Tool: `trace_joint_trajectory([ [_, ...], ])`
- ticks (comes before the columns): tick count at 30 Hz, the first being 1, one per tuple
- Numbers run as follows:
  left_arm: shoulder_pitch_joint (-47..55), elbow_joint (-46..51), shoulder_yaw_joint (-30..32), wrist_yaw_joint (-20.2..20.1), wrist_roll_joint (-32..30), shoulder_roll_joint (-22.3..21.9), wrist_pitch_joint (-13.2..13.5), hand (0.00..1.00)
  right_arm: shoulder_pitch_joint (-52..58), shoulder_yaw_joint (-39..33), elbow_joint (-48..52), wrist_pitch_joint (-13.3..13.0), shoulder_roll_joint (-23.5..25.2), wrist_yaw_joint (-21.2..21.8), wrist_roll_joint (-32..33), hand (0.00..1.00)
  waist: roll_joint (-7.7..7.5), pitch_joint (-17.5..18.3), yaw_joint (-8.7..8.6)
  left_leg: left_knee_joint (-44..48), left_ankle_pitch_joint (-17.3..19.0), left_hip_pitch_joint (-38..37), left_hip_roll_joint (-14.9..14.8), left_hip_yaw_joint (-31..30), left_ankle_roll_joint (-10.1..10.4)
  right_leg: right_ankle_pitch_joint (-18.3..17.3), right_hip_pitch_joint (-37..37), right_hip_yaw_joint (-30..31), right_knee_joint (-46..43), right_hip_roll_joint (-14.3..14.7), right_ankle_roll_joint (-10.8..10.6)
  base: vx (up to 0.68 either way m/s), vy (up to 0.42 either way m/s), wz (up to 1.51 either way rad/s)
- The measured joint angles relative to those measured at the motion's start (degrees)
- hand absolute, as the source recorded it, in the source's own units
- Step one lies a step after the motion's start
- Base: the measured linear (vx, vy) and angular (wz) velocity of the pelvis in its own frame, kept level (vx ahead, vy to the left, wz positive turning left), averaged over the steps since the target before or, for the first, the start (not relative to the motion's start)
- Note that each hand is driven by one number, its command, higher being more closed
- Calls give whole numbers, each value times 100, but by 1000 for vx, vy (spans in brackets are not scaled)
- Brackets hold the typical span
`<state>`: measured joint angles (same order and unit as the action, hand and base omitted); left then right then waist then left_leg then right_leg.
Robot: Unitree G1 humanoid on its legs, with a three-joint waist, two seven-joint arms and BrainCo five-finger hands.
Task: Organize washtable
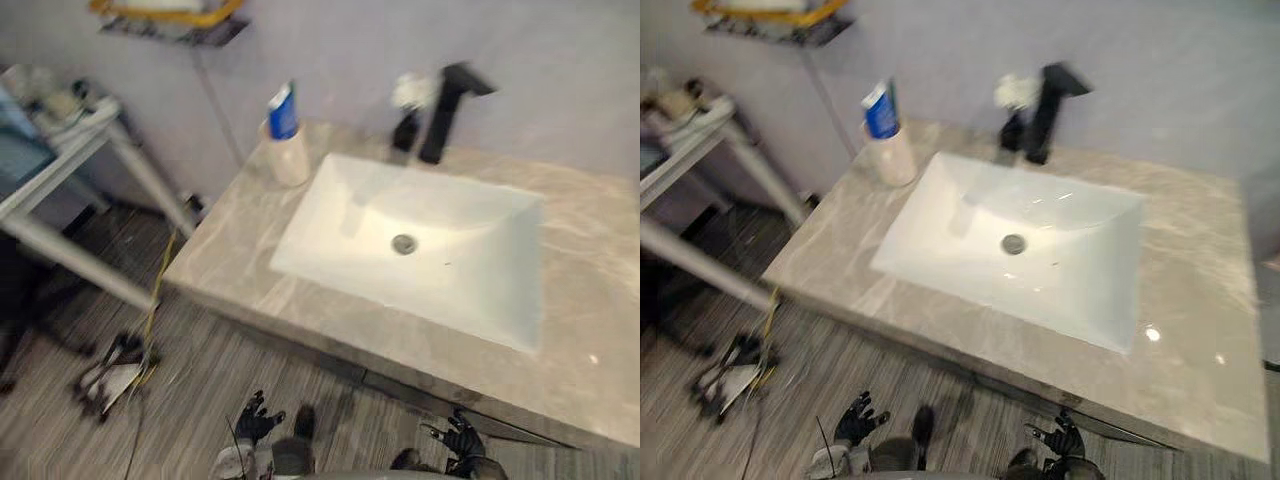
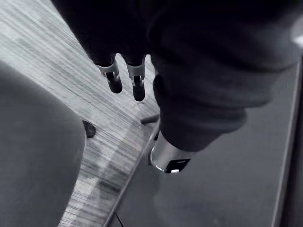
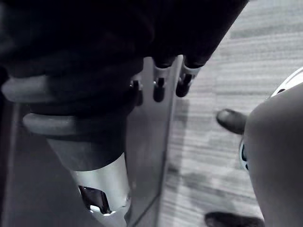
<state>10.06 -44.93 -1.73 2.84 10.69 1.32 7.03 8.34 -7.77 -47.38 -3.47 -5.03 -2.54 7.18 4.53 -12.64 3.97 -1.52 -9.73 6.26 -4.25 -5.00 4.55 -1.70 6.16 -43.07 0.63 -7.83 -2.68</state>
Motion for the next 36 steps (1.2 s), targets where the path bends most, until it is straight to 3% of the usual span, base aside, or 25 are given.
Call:
trace_joint_trajectory([
  [1,-4,1,0,1,1,20,4,0,-61,34,-16,-5,13,1,-2,0,-10,-1,-9,-225,-489,132,77,91,-11,-63,-156,-118,-110,-60,100,-140,-1,114],
  [2,-30,25,14,-13,-4,63,17,0,-110,115,15,-22,32,8,-5,0,-100,-64,-5,-188,-480,251,87,475,39,-15,-264,-419,-154,-242,106,-98,24,88],
  [4,-59,-18,7,-27,-48,99,0,0,-139,112,21,-10,29,-1,-8,0,-112,-74,-20,880,358,312,29,1581,-271,-57,-249,-583,-439,-449,107,-2,56,60],
  [5,-54,-70,4,-23,-110,113,-13,0,-102,109,66,-8,16,4,-7,0,-124,-73,-122,1436,791,152,-86,2414,-538,-105,-194,-741,-674,-655,108,57,111,69],
  [6,-38,-185,-6,-26,-258,131,-29,0,-92,102,124,-25,11,3,-8,0,-137,-69,-353,1847,1048,-130,-385,3516,-709,-125,-122,-999,-908,-870,97,36,130,70],
  [8,-63,-292,-43,-34,-461,176,-105,0,-61,112,168,-91,4,0,-8,0,-127,11,-534,2066,1361,-412,-841,4615,-829,-146,-172,-1253,-1050,-1070,45,-74,220,81],
  [9,-122,-390,-88,-34,-561,158,-171,0,-50,104,156,-88,-11,-11,-8,0,-68,50,-633,2039,1431,-515,-1139,5039,-742,-98,-189,-1491,-1178,-1178,-32,-145,322,96],
  [10,-151,-434,-142,-33,-604,143,-185,0,-44,101,155,-85,-11,-13,-8,0,-15,84,-652,1966,1421,-532,-1257,5127,-696,-81,-191,-1600,-1279,-1228,-59,-113,265,104],
  [11,-205,-467,-253,-32,-686,96,-195,0,-43,39,152,-78,-4,-16,4,0,29,111,-642,1812,1498,-490,-1217,5041,-345,-43,-192,-1767,-1437,-1326,-108,-153,389,113],
  [12,-296,-478,-349,-30,-757,173,-219,0,-84,-18,54,-30,43,-27,-7,0,-41,153,-637,1533,1531,-472,-914,4936,-330,40,-137,-1988,-1494,-1468,-153,-154,399,134],
  [13,-387,-507,-429,-30,-892,255,-224,0,-119,-27,40,-16,183,-24,-9,0,-184,194,-599,1358,1517,-388,-676,4701,-378,143,-75,-2195,-1403,-1566,-126,-149,390,120],
  [14,-416,-522,-475,-32,-940,292,-233,0,-154,-25,40,-17,261,-22,-8,0,-219,192,-596,1353,1517,-342,-592,4585,-398,165,-40,-2271,-1347,-1602,-127,-189,433,128],
  [15,-461,-522,-601,-35,-1096,311,-272,0,-215,-14,31,-15,371,3,-10,0,-282,223,-605,1535,1677,-248,-427,4293,-589,215,82,-2220,-1340,-1716,-63,-131,291,90],
  [16,-462,-517,-631,-34,-1122,312,-270,0,-220,-10,25,-13,371,7,-9,0,-278,229,-604,1598,1717,-229,-411,4251,-605,223,99,-2200,-1367,-1746,-52,-143,350,94],
  [19,-474,-496,-728,-35,-1146,281,-219,0,-292,0,-79,13,283,27,-13,0,-221,242,-444,2268,2338,-53,-275,4058,-675,114,157,-2051,-2116,-2358,-100,-84,245,29],
  [20,-443,-429,-744,-39,-1133,280,-213,0,-294,75,-74,34,232,43,-19,0,-227,218,-443,2359,2455,-23,-123,3950,-780,-105,50,-1695,-2565,-2636,399,-109,268,27],
  [21,-419,-398,-752,-39,-1132,288,-215,0,-294,88,-35,32,229,58,-19,0,-275,204,-479,2361,2486,-50,-27,3847,-830,-250,-74,-1259,-2744,-2693,797,-83,280,91],
  [22,-409,-388,-773,-35,-1101,343,-216,0,-305,88,-14,21,227,95,-6,0,-316,156,-597,2329,2517,-112,204,3439,-886,-819,-460,336,-3188,-2427,661,-28,192,102],
  [24,-403,-300,-702,-21,-991,376,-213,0,-305,95,-14,18,225,148,1,0,-402,58,-597,2182,2524,-224,404,3064,-947,-1191,-846,1436,-3581,-1826,170,19,131,106],
  [28,-380,-288,-645,-19,-788,406,-214,0,-270,207,-13,7,175,151,57,0,-459,7,-608,2059,2523,-302,569,2380,-944,-1278,-1486,1577,-3374,-1100,-44,68,41,111],
  [29,-380,-296,-616,-21,-781,404,-215,0,-225,261,-10,-5,134,153,124,0,-414,-24,-613,2021,2522,-309,573,1991,-941,-1164,-1738,2112,-2909,-658,-218,120,13,122],
  [31,-377,-307,-586,-27,-784,434,-217,0,-212,328,-3,-27,151,151,134,0,-448,-32,-632,1891,2483,-329,621,1528,-875,-881,-1852,2998,-2244,-180,-537,175,-37,151],
  [33,-379,-324,-560,-33,-789,501,-216,0,-147,332,-1,-43,200,153,132,0,-568,-14,-624,1897,2447,-357,660,1186,-813,-657,-1823,3527,-2060,10,-396,266,-138,173],
  [35,-386,-379,-474,-30,-791,544,-214,0,-58,341,40,-45,245,155,120,0,-638,25,-606,2170,2431,-267,658,861,-703,-478,-1663,3436,-1903,70,-131,303,-209,158],
  [36,-393,-437,-419,-20,-788,554,-238,0,-66,377,25,-41,232,160,119,0,-623,40,-575,2423,2500,-191,618,607,-633,-162,-1482,3267,-1796,108,-31,433,-249,132],
])
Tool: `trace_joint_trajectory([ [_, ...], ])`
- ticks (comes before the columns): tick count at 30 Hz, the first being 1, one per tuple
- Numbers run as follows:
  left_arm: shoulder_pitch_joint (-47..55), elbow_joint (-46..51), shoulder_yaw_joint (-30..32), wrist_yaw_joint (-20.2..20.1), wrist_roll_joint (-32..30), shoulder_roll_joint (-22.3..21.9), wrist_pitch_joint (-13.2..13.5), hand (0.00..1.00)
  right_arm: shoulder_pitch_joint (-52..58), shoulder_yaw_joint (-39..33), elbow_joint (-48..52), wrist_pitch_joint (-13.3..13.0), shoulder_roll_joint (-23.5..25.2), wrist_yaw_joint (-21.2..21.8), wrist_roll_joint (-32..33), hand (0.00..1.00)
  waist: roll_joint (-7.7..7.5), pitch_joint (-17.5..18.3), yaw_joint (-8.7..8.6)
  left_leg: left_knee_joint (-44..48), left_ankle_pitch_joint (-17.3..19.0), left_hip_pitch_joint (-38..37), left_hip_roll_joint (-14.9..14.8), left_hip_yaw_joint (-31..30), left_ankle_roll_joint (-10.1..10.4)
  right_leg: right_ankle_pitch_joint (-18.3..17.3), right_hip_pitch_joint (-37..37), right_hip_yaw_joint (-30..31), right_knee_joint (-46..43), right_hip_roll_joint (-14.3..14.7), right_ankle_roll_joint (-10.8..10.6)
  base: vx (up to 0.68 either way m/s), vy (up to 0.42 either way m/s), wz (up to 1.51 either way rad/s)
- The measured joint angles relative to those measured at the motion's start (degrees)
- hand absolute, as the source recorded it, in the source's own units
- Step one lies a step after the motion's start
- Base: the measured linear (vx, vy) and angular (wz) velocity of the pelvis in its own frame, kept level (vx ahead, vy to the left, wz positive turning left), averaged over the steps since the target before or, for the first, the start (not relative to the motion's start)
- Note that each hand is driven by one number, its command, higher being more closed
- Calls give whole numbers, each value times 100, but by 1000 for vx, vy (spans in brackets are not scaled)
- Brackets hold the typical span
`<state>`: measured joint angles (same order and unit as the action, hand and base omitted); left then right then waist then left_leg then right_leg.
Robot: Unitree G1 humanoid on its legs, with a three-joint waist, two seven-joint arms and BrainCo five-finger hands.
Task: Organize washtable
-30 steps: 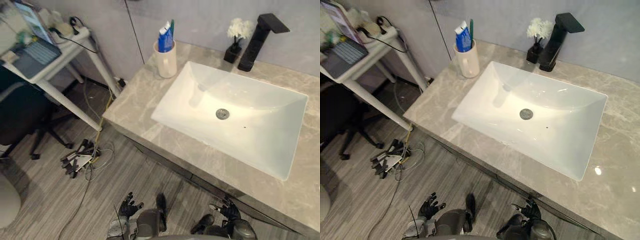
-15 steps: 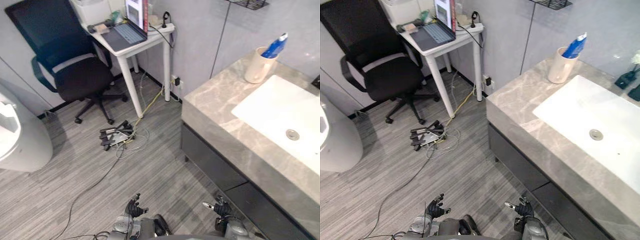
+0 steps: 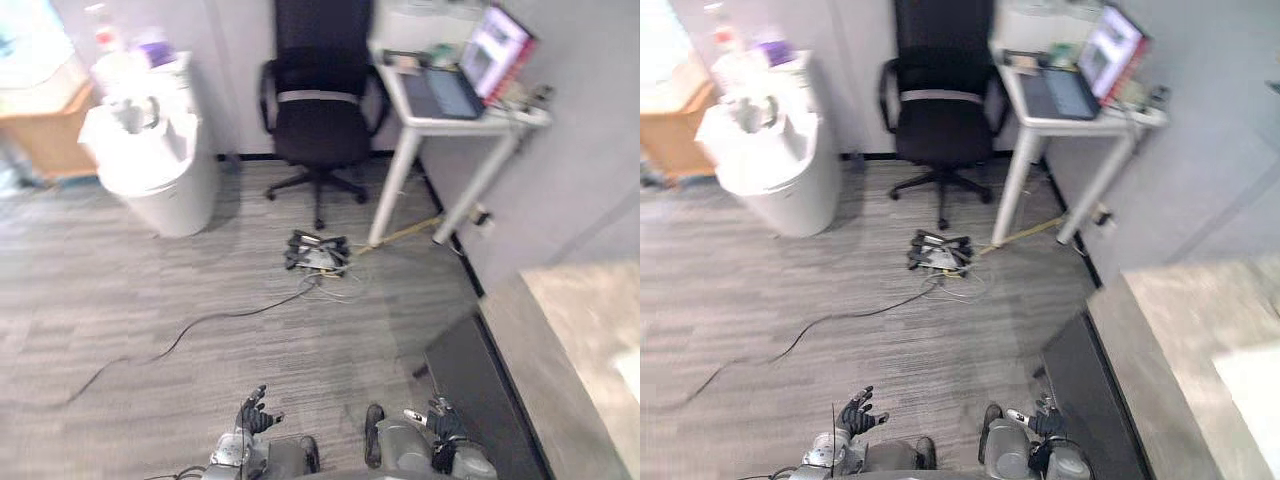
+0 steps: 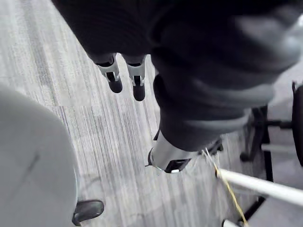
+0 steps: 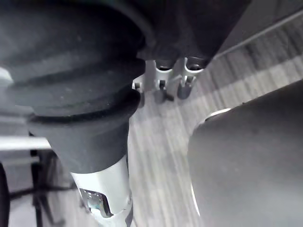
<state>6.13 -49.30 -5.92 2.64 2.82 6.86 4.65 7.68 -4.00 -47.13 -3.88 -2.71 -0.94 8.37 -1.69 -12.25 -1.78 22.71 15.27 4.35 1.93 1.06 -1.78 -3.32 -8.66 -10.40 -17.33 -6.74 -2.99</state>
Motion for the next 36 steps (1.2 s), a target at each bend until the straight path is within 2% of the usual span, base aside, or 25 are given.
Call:
trace_joint_trajectory([
  [2,22,13,19,0,165,-33,-34,0,-56,0,0,-6,-9,-7,-14,0,123,79,99,274,-89,239,-205,77,177,60,258,-435,294,81,83,401,-197,107],
  [3,41,39,124,-2,175,-57,-34,0,-92,6,-41,-4,-7,-12,-15,0,157,71,129,354,-74,300,-388,474,599,110,493,-706,590,69,156,216,-91,76],
  [6,86,36,178,0,180,-116,-59,0,-187,10,-84,19,-15,-23,-51,0,234,51,96,137,-17,134,-1010,1589,688,108,931,-1087,838,148,154,184,-104,75],
  [7,103,55,140,-7,165,-163,-61,0,-255,7,-79,21,-14,-33,-75,0,356,83,108,-44,-106,35,-1170,2010,657,65,1050,-1245,852,154,106,105,7,50],
  [10,158,230,65,-13,114,-179,-85,0,-352,108,139,15,27,-28,-74,0,352,93,106,248,-240,314,-1143,2442,513,-58,1062,-1585,832,0,-45,70,70,56],
  [13,170,445,-130,-28,103,-181,-111,0,-377,106,209,20,27,-35,-74,0,417,61,48,276,-498,595,-1020,2421,382,-66,1051,-2101,648,-181,-30,19,86,110],
  [15,190,469,-127,-30,99,-233,-116,0,-360,101,225,28,26,-33,-73,0,473,40,-44,-138,-709,478,-929,2291,251,-283,815,-2478,-162,-376,284,-16,51,138],
  [16,167,465,-128,-33,97,-218,-117,0,-354,104,345,21,85,-31,-72,0,618,-38,-114,-693,-804,357,-902,2038,149,-505,723,-2583,213,-59,198,-61,-30,144],
  [17,77,424,-129,-40,95,-137,-117,0,-372,99,413,-3,222,-33,-73,0,262,-54,-124,-1302,-1136,211,-596,1881,234,-7,672,-2591,880,38,433,-67,-121,145],
  [18,60,401,-115,-58,89,-81,-113,0,-363,99,432,-12,291,-33,-72,0,74,-74,-133,-1364,-1118,193,-423,1848,268,201,559,-2688,980,-103,555,-40,-136,122],
  [19,-27,384,-93,-124,86,-116,-126,0,-429,86,421,-5,304,-32,-111,0,153,-113,-145,-706,-741,579,-620,1779,155,148,521,-2931,907,-133,507,-41,-90,71],
  [20,-20,400,-93,-143,85,-140,-104,0,-448,88,426,-5,255,-32,-150,0,225,-135,-136,114,-528,777,-813,1782,210,88,468,-3020,781,-158,513,-28,-11,41],
  [22,22,294,-89,-139,85,-230,-101,0,-384,188,458,1,141,-27,-223,0,367,-162,-232,168,-41,557,-883,1564,445,-164,378,-2873,122,-298,414,-34,103,7],
  [23,1,249,-86,-140,85,-277,-98,0,-370,185,466,5,129,-22,-229,0,384,-194,-237,113,-15,516,-819,1520,175,-248,288,-2647,-156,-320,430,-94,163,8],
  [24,-13,227,-98,-130,70,-242,-98,0,-367,177,557,6,111,-15,-226,0,399,-232,-245,-17,-137,457,-681,1443,85,-294,18,-1900,-614,-415,474,-76,81,38],
  [25,-16,159,-126,-126,34,-223,-89,0,-332,198,547,-12,103,-7,-226,0,341,-209,-311,-206,-262,351,-571,1266,40,-399,-65,-1273,-517,-324,294,-61,50,62],
  [27,-9,135,-116,-118,27,-207,-47,0,-278,220,521,-21,95,-9,-226,0,326,-195,-343,-369,-443,412,-369,905,68,-403,135,-1282,-15,-342,180,-35,-4,125],
  [28,-26,131,-112,-111,-10,-218,-31,0,-274,234,501,-20,60,-7,-225,0,292,-167,-341,-350,-492,560,-277,653,109,-70,351,-1360,324,-343,19,-64,-6,134],
  [29,-37,131,-115,-109,-17,-216,-32,0,-286,247,465,-22,29,-8,-225,0,335,-146,-334,-348,-488,625,-311,662,130,30,408,-1513,464,-346,7,-59,4,101],
  [30,-37,141,-75,-112,-14,-216,-32,0,-294,366,426,-19,0,-14,-225,0,393,-68,-185,-253,-420,678,-607,1236,158,227,415,-1744,710,-340,94,-78,25,55],
  [32,-22,151,-60,-120,-13,-254,-32,0,-375,458,393,11,-48,-15,-229,0,552,-54,-65,850,-304,769,-1459,2326,193,247,326,-1948,525,-401,118,-8,62,39],
  [33,-17,151,-51,-120,-14,-318,-41,0,-406,458,421,21,-94,-16,-229,0,641,-69,-79,945,-307,777,-1559,2347,313,208,269,-1995,287,-450,144,7,136,38],
  [34,-27,229,-48,-124,-16,-389,-39,0,-522,467,461,39,-196,-11,-229,0,690,-147,-101,939,-367,782,-1418,2398,250,-51,-106,-1996,-529,-633,142,-119,108,60],
  [35,-52,191,-50,-119,-17,-408,-37,0,-630,566,471,44,-248,1,-230,0,808,-125,-176,169,-381,640,-1243,1968,293,-228,-312,-1905,-181,-176,144,-159,58,85],
  [36,-55,178,-54,-128,-19,-277,-51,0,-645,662,486,11,-84,-3,-230,0,499,-95,-253,128,-291,465,-855,1694,293,248,-366,-1928,478,-165,524,-127,-28,96],
])
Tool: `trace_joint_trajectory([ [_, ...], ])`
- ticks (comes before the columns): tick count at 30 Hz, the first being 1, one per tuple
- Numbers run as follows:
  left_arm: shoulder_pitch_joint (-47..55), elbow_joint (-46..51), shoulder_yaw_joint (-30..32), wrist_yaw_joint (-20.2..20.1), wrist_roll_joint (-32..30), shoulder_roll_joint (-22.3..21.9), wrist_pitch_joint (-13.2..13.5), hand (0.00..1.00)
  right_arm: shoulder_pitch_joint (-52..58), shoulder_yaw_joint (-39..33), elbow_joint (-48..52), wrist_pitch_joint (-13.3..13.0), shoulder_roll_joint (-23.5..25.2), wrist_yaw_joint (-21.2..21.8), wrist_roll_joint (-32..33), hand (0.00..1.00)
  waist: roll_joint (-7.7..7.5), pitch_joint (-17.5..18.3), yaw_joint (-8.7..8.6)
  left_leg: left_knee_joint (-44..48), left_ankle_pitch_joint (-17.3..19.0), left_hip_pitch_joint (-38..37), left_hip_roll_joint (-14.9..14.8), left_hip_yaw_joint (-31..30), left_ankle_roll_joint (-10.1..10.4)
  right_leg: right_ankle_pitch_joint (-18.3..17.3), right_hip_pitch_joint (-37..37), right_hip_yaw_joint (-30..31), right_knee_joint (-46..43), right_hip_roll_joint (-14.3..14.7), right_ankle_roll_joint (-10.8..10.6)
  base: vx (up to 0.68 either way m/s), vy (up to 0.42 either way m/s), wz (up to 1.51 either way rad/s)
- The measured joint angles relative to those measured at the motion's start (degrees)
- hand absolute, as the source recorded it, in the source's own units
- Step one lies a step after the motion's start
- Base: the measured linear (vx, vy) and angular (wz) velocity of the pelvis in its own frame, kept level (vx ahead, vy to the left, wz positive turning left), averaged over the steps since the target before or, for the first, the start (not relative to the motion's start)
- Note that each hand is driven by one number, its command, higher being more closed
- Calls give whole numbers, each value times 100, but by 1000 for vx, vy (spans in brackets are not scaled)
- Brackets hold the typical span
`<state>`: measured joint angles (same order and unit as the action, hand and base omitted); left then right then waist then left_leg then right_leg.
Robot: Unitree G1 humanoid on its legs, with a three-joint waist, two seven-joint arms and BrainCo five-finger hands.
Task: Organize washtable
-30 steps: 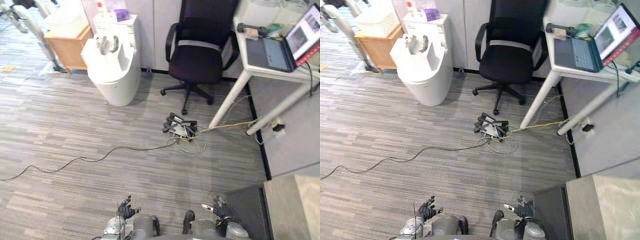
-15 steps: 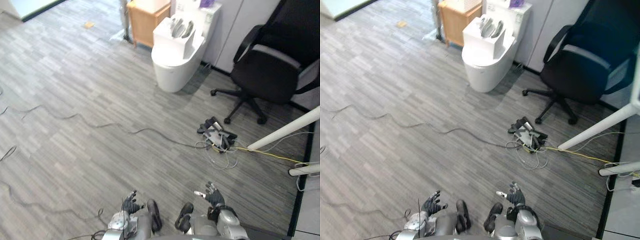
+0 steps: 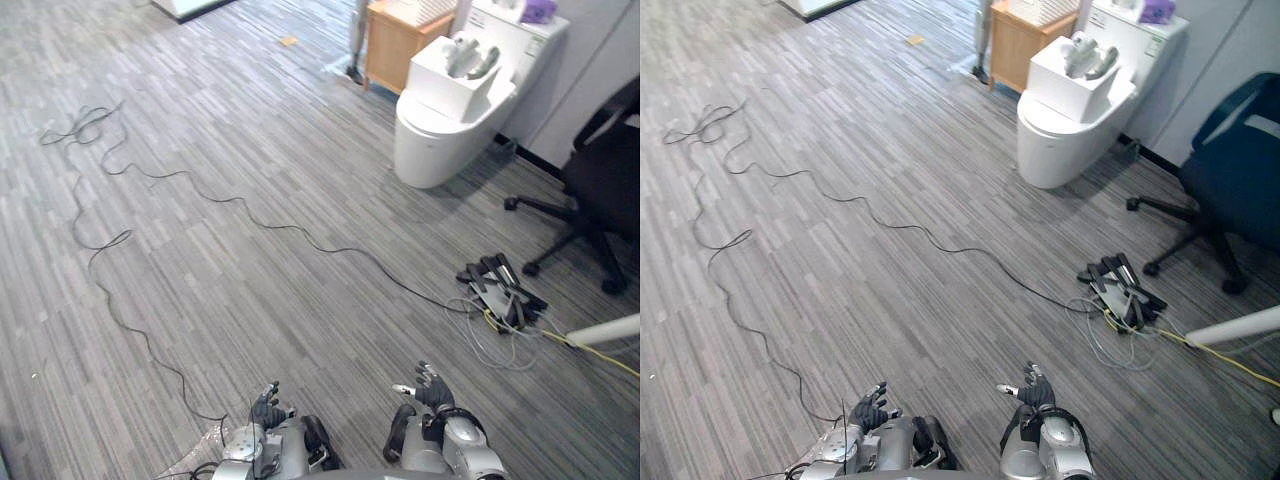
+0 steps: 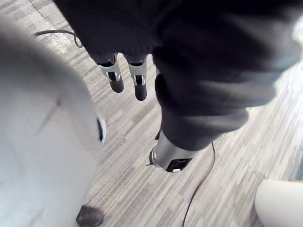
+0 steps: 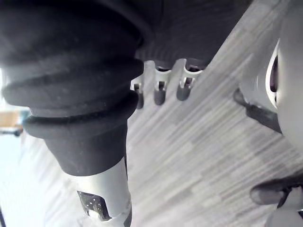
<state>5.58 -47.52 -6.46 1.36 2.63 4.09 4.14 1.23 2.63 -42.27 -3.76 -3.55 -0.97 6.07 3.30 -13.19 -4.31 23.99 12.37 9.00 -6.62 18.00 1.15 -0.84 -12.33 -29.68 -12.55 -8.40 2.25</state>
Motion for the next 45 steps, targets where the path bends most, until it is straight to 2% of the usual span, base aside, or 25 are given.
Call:
trace_joint_trajectory([
  [1,4,-85,-16,-1,-5,27,9,0,25,12,106,-33,30,3,1,0,-102,-17,-17,774,309,-128,-80,65,285,368,45,-208,128,-96,279,-80,-34,58],
  [2,32,-61,-41,7,-1,-113,-14,0,-179,6,95,-14,-25,-3,1,0,151,-24,19,359,644,-318,-182,-89,662,515,-201,-350,-166,-73,392,-88,29,34],
  [3,12,-53,-75,3,-1,-120,-17,0,-237,-12,97,-18,-6,-3,1,0,133,-31,-32,123,650,-385,-59,-15,534,497,-282,-373,-212,-166,371,-172,162,42],
  [4,-17,-48,-147,-8,0,-172,-22,0,-292,-52,59,-21,5,-9,0,0,11,-92,-126,-204,491,-423,166,2,235,460,-293,-517,-222,-403,294,-151,196,58],
  [5,-24,-20,-185,-6,5,-182,-17,0,-278,-45,45,-16,9,-8,-2,0,-21,-111,-111,-274,436,-457,251,-20,145,477,-278,-544,-224,-491,240,-196,206,59],
  [7,25,-21,-183,5,6,-215,11,0,-105,-2,25,34,64,2,-43,0,-40,-130,-92,-403,343,-669,474,-85,83,530,-80,-592,-258,-728,148,-184,140,26],
  [10,70,-38,-124,22,10,-158,87,0,-21,121,-140,32,93,30,-216,0,-103,-150,-96,-496,231,-780,635,-133,-88,607,100,-550,-176,-828,-87,-189,93,9],
  [11,70,-41,-98,22,11,-147,90,0,-30,138,-162,34,90,43,-222,0,-131,-151,-95,-494,220,-774,656,-157,-119,610,88,-476,-198,-830,-93,-192,43,13],
  [13,88,-64,89,24,16,-97,111,0,-30,163,-160,15,84,126,-228,0,-179,-158,-107,-470,213,-765,641,-293,-302,380,-2,181,-656,-739,-235,-127,-21,39],
  [14,93,-118,257,24,14,-97,113,0,-23,161,-165,-1,75,132,-229,0,-153,-162,-116,-379,271,-757,559,-457,-330,33,51,581,-1085,-602,-213,-32,-88,59],
  [16,164,-261,505,37,9,-18,94,0,94,162,-170,-24,85,133,-226,0,-167,-150,-115,-346,270,-756,469,-780,-266,-542,313,1228,-1319,-213,-290,32,-134,69],
  [17,252,-263,601,60,69,71,71,0,170,163,-170,-36,89,135,-221,0,-299,-95,-91,-324,274,-732,474,-893,-195,-753,496,1375,-1047,-136,-404,59,-131,55],
  [18,237,-296,708,95,80,39,63,0,172,165,-189,-39,77,136,-219,0,-289,-85,-52,-289,282,-695,421,-1003,-142,-749,542,1310,-963,-72,-397,93,-155,39],
  [19,232,-315,726,126,76,37,60,0,211,148,-242,-24,50,125,-219,0,-227,-12,57,-330,213,-628,300,-1070,-13,-676,642,1168,-671,70,-382,93,-151,35],
  [20,232,-338,727,125,81,16,62,0,204,149,-342,-27,-11,126,-220,0,-165,43,93,-350,159,-547,171,-1148,69,-553,759,1021,-344,221,-327,126,-153,33],
  [22,216,-334,832,129,123,-61,73,0,199,149,-467,-25,-46,121,-227,0,-145,56,209,-416,104,-578,38,-1136,116,-409,945,894,-43,381,-219,143,-115,18],
  [25,224,-385,879,131,122,-45,64,0,199,152,-607,-20,-28,125,-300,0,-222,130,217,-758,-8,-833,-13,-1127,319,-367,1268,750,306,490,-173,119,-73,18],
  [30,245,-416,885,128,109,-50,13,0,275,163,-740,-14,-30,128,-703,0,-301,328,295,-870,-107,-955,-22,-1137,470,-349,1604,596,578,520,-189,80,4,28],
  [32,245,-414,926,130,105,-51,6,0,281,172,-877,-11,-14,128,-903,0,-367,410,373,-1047,-233,-1082,20,-1147,466,-335,1719,551,661,514,-211,45,37,26],
  [34,250,-418,932,130,102,-51,-3,0,281,177,-922,-11,8,125,-1032,0,-423,457,372,-1189,-375,-1111,70,-1161,455,-326,1745,496,678,470,-218,22,16,31],
  [45,252,-431,1020,155,102,-58,-1,0,262,198,-984,-18,60,120,-1616,0,-485,452,423,-1774,-898,-1181,205,-1337,288,-175,1801,395,870,426,-230,-84,11,17],
])
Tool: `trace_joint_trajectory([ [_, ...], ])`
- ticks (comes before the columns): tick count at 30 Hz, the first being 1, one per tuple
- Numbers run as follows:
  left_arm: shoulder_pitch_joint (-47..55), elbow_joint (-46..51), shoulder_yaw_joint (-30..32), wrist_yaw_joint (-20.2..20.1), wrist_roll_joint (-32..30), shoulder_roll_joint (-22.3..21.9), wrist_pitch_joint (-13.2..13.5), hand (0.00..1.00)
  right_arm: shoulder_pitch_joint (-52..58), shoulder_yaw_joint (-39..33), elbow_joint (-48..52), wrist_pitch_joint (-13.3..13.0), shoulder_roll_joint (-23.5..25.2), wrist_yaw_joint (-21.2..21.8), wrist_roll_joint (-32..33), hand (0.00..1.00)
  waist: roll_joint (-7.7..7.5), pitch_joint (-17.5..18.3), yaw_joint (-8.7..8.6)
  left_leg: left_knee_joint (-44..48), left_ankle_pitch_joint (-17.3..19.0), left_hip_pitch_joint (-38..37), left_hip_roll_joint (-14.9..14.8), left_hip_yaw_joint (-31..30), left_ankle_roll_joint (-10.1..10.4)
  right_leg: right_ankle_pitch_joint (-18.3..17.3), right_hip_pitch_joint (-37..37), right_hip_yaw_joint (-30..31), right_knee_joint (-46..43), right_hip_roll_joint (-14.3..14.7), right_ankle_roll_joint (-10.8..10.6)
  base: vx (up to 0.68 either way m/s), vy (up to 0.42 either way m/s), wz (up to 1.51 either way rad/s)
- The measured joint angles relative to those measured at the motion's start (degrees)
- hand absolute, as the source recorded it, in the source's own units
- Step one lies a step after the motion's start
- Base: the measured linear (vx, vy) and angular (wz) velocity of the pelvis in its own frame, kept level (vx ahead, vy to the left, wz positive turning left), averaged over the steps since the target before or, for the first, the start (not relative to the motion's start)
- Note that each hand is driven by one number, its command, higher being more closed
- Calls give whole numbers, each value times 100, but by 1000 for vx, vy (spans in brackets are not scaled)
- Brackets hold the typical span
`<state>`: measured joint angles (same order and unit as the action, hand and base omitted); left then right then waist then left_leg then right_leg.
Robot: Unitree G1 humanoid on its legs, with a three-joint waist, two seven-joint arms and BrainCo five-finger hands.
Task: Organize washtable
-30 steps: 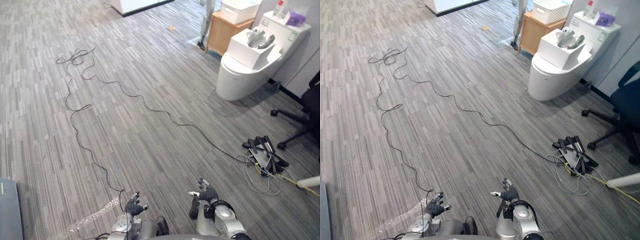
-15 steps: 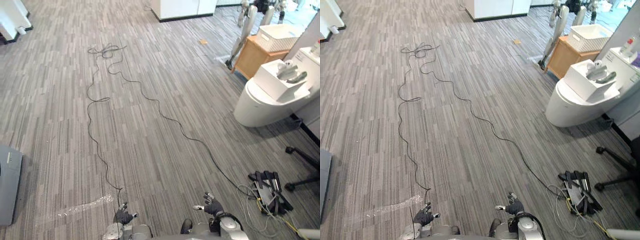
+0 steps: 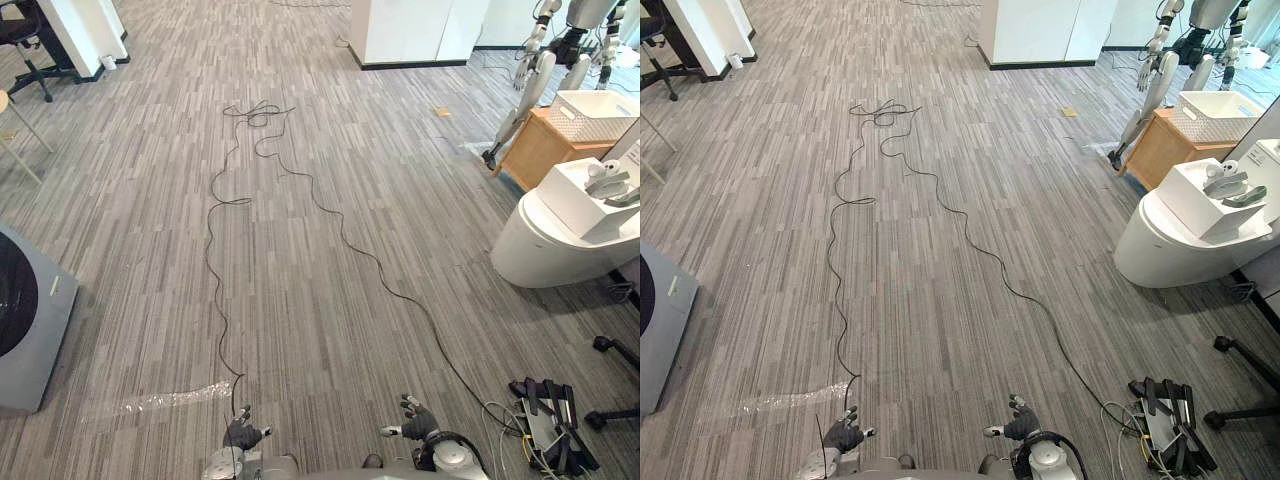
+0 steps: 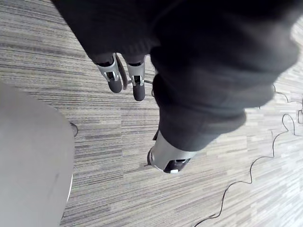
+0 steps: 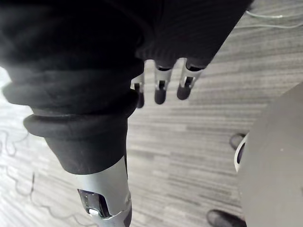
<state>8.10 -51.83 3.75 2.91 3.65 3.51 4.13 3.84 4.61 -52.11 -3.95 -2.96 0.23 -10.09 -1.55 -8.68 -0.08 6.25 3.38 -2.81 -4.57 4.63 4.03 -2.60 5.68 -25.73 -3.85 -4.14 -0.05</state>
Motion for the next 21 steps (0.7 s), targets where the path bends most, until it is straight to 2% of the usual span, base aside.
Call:
trace_joint_trajectory([
  [1,-11,-111,356,96,12,-116,14,0,9,225,-81,-7,-88,-1,-175,0,121,130,93,13,-26,117,250,45,-201,37,90,400,119,-148,-181,-27,-6,4],
  [8,-12,-106,350,95,21,-116,15,0,13,219,-85,-7,-90,-3,-112,0,122,132,93,-90,-34,106,251,107,-201,46,71,417,131,-153,-190,-3,0,-1],
  [11,-5,-127,316,91,53,-115,8,0,42,194,-89,-2,-98,-8,165,0,123,190,95,-472,-197,27,286,180,-180,115,-11,465,232,-154,-215,-18,3,-8],
  [15,-17,-191,146,80,304,-100,5,0,70,-154,-109,16,-72,-59,923,0,134,190,81,-1200,-581,-208,361,126,-187,178,13,356,419,-153,-264,16,8,10],
  [18,-16,-205,12,74,476,-75,6,0,73,-384,-111,47,-23,-143,1422,0,104,193,79,-1153,-604,-194,431,4,-201,131,99,165,421,-212,-322,53,33,34],
  [20,-51,-179,-32,72,480,-11,10,0,69,-484,-116,47,35,-158,1547,0,38,173,39,-647,-465,130,510,39,-142,65,118,-63,361,-336,-371,12,42,64],
  [21,-67,-135,-90,73,481,47,28,0,43,-495,-125,50,41,-155,1616,0,-16,127,42,141,-212,559,508,180,-67,17,115,-215,308,-408,-360,-25,29,67],
])
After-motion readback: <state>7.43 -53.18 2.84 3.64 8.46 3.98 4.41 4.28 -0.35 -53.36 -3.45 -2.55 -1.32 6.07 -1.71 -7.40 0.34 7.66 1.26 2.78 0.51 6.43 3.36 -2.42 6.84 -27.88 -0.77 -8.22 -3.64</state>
